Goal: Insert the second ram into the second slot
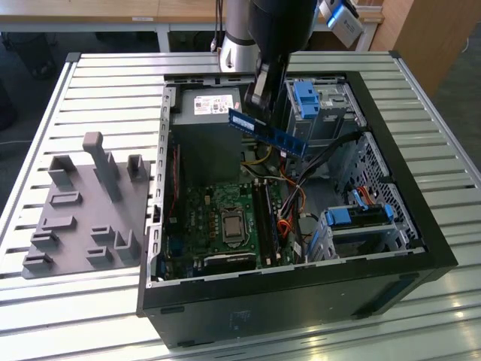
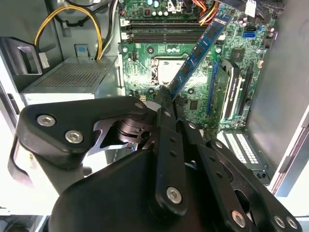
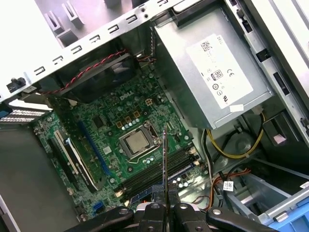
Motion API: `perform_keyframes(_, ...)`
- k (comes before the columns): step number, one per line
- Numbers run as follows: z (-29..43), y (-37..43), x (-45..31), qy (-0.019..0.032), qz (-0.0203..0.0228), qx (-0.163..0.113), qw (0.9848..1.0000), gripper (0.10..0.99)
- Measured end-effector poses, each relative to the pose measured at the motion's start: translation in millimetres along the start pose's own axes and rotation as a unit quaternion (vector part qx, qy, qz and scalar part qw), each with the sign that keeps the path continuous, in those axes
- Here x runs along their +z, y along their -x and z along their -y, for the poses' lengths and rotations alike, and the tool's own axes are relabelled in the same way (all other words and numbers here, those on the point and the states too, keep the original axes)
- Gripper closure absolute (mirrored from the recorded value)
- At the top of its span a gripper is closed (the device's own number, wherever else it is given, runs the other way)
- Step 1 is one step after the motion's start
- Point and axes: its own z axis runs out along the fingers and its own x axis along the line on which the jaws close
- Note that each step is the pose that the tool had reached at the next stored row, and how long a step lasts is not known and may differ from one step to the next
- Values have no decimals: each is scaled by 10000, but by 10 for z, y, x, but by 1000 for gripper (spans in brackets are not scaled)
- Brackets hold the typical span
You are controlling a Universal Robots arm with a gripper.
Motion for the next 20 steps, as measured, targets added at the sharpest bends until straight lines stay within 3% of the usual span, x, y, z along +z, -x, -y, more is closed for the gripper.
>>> perform_keyframes(20, 0, 0, 1, -5, 17, 458, 9989, 949)
